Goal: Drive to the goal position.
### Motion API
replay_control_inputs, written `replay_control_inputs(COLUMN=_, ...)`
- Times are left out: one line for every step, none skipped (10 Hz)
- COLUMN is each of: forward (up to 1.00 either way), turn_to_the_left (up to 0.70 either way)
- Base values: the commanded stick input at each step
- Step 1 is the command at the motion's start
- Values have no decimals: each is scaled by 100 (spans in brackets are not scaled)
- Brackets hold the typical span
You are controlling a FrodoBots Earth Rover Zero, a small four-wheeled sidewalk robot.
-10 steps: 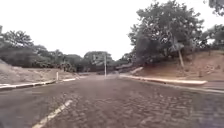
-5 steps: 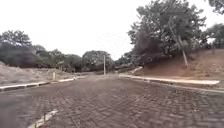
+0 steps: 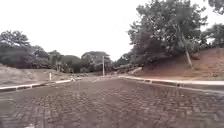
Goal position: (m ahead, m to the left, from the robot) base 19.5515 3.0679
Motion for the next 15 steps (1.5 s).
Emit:
replay_control_inputs(forward=100, turn_to_the_left=0)
replay_control_inputs(forward=100, turn_to_the_left=0)
replay_control_inputs(forward=100, turn_to_the_left=0)
replay_control_inputs(forward=100, turn_to_the_left=0)
replay_control_inputs(forward=100, turn_to_the_left=0)
replay_control_inputs(forward=100, turn_to_the_left=0)
replay_control_inputs(forward=100, turn_to_the_left=0)
replay_control_inputs(forward=100, turn_to_the_left=0)
replay_control_inputs(forward=100, turn_to_the_left=0)
replay_control_inputs(forward=100, turn_to_the_left=0)
replay_control_inputs(forward=100, turn_to_the_left=0)
replay_control_inputs(forward=100, turn_to_the_left=0)
replay_control_inputs(forward=100, turn_to_the_left=0)
replay_control_inputs(forward=100, turn_to_the_left=0)
replay_control_inputs(forward=100, turn_to_the_left=0)
